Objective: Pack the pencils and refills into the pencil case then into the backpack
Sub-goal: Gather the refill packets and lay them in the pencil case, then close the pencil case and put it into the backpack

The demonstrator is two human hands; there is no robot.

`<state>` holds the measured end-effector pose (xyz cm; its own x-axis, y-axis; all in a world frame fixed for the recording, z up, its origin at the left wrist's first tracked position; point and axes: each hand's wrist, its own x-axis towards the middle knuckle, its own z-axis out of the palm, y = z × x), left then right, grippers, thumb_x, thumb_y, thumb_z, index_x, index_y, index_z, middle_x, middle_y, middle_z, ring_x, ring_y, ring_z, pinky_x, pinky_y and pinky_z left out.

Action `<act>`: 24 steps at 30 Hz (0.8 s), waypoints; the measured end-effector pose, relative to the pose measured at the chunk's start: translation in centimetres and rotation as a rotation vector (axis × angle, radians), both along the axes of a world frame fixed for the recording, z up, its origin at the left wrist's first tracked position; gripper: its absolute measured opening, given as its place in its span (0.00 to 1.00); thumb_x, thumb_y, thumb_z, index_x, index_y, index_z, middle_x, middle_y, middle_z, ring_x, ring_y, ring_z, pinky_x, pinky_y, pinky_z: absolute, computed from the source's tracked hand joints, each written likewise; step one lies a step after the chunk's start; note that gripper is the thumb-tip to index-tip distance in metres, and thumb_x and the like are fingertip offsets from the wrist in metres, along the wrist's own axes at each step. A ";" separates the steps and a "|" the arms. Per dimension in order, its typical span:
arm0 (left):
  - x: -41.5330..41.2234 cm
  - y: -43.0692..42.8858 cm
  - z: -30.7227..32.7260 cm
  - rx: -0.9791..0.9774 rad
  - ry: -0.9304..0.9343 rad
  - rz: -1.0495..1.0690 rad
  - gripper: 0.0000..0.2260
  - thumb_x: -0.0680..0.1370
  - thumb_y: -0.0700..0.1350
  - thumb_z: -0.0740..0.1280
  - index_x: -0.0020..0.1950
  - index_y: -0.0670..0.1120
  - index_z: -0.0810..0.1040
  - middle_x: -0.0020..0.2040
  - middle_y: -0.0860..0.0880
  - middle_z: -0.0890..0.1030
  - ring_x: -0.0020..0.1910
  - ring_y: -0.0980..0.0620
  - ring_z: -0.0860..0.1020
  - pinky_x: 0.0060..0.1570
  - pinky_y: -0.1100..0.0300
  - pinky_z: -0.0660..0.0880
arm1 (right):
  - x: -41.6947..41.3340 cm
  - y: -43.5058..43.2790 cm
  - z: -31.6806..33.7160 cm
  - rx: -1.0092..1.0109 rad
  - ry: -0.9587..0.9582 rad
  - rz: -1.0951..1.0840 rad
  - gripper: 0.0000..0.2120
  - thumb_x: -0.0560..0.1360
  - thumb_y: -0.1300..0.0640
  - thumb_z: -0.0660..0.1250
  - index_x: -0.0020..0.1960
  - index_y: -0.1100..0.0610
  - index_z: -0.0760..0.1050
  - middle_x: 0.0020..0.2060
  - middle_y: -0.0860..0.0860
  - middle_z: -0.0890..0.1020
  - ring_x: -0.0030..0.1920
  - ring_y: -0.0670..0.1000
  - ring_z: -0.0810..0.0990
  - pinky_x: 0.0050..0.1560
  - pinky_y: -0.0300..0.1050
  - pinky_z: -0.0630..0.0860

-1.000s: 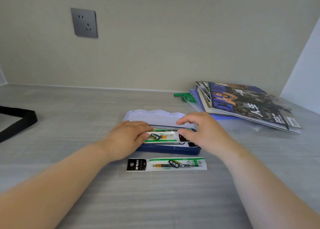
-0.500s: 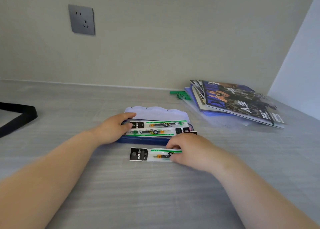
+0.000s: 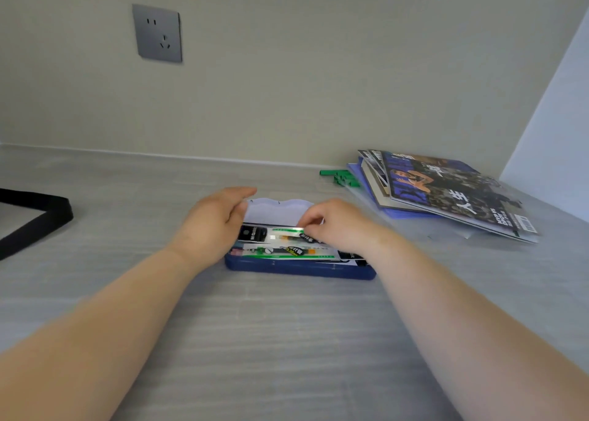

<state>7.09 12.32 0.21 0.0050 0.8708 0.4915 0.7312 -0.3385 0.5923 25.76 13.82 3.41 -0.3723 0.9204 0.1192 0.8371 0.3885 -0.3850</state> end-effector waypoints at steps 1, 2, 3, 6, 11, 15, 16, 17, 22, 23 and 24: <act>0.3 -0.2 0.1 0.040 0.087 -0.050 0.15 0.79 0.40 0.55 0.65 0.43 0.72 0.68 0.44 0.73 0.67 0.46 0.69 0.65 0.62 0.61 | -0.2 0.2 -0.5 0.022 0.009 -0.011 0.10 0.73 0.58 0.62 0.51 0.52 0.79 0.50 0.51 0.80 0.52 0.52 0.74 0.56 0.46 0.69; 0.7 -0.5 0.1 0.062 0.179 -0.102 0.16 0.79 0.43 0.55 0.65 0.42 0.72 0.68 0.43 0.73 0.67 0.46 0.69 0.66 0.60 0.61 | -0.3 0.3 -0.9 0.071 0.019 -0.018 0.10 0.72 0.57 0.64 0.52 0.51 0.78 0.49 0.51 0.79 0.52 0.53 0.72 0.56 0.47 0.68; 1.2 -0.7 0.0 0.061 0.261 -0.150 0.18 0.78 0.46 0.54 0.65 0.43 0.72 0.69 0.44 0.72 0.68 0.46 0.68 0.68 0.59 0.61 | -0.2 0.5 -1.3 0.127 0.022 -0.025 0.11 0.71 0.55 0.66 0.52 0.52 0.77 0.50 0.52 0.78 0.53 0.53 0.71 0.56 0.48 0.67; 2.4 -1.1 -0.6 -0.040 0.433 -0.263 0.19 0.79 0.49 0.53 0.68 0.46 0.68 0.72 0.48 0.68 0.71 0.51 0.64 0.69 0.60 0.58 | 0.2 0.9 -1.9 0.216 0.114 -0.051 0.12 0.70 0.55 0.66 0.54 0.54 0.75 0.55 0.53 0.77 0.58 0.54 0.70 0.60 0.49 0.65; 2.3 -0.8 -0.6 -0.102 0.503 -0.318 0.16 0.80 0.47 0.52 0.68 0.50 0.68 0.70 0.54 0.70 0.69 0.55 0.65 0.68 0.63 0.60 | 3.5 2.8 -0.1 0.123 0.509 -0.293 0.12 0.74 0.63 0.60 0.56 0.60 0.74 0.56 0.56 0.77 0.59 0.53 0.73 0.51 0.34 0.64; 2.1 -0.6 -0.9 -0.071 0.462 -0.307 0.17 0.80 0.47 0.54 0.69 0.50 0.66 0.73 0.53 0.66 0.71 0.56 0.62 0.68 0.66 0.53 | 5.6 4.1 -1.1 -0.154 0.376 -0.447 0.19 0.75 0.58 0.58 0.64 0.62 0.65 0.66 0.59 0.70 0.65 0.57 0.68 0.64 0.46 0.63; 1.9 -0.5 -1.0 -0.052 0.410 -0.277 0.18 0.80 0.47 0.55 0.70 0.49 0.66 0.73 0.52 0.64 0.72 0.56 0.60 0.69 0.66 0.51 | 5.6 4.4 -1.6 -0.194 0.331 -0.469 0.22 0.75 0.56 0.59 0.67 0.62 0.61 0.67 0.59 0.68 0.66 0.58 0.67 0.66 0.49 0.63; 1.6 -0.3 -1.0 -0.033 0.331 -0.229 0.18 0.80 0.46 0.56 0.70 0.49 0.65 0.74 0.51 0.62 0.73 0.55 0.59 0.69 0.67 0.50 | 5.5 4.7 -1.9 -0.205 0.283 -0.477 0.25 0.74 0.54 0.59 0.68 0.61 0.57 0.68 0.59 0.67 0.67 0.59 0.66 0.67 0.50 0.62; -0.3 0.9 -0.6 -0.205 -0.301 -0.027 0.19 0.80 0.46 0.53 0.72 0.46 0.60 0.75 0.49 0.59 0.74 0.53 0.56 0.68 0.66 0.50 | 4.4 6.4 -2.0 -0.205 0.434 -0.449 0.25 0.75 0.56 0.56 0.70 0.57 0.54 0.69 0.58 0.65 0.61 0.55 0.69 0.61 0.47 0.65; -0.5 1.2 -0.8 -0.269 -0.377 -0.017 0.20 0.80 0.47 0.52 0.72 0.47 0.59 0.75 0.49 0.60 0.74 0.52 0.57 0.70 0.63 0.50 | 4.5 6.7 -2.2 -0.217 0.499 -0.448 0.24 0.75 0.58 0.56 0.70 0.57 0.55 0.70 0.58 0.65 0.63 0.56 0.68 0.64 0.48 0.64; -0.6 1.4 -0.9 -0.319 -0.460 -0.031 0.20 0.80 0.48 0.51 0.72 0.46 0.59 0.74 0.49 0.61 0.73 0.51 0.60 0.72 0.60 0.52 | 4.6 6.9 -2.3 -0.234 0.588 -0.455 0.24 0.75 0.59 0.57 0.70 0.57 0.57 0.69 0.59 0.65 0.65 0.58 0.68 0.67 0.50 0.64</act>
<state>6.48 13.75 -0.68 -0.1198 0.9796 0.1613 0.3655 -0.1075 0.9246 30.38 20.69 1.09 0.1124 0.9930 -0.0367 0.5276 -0.0909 -0.8446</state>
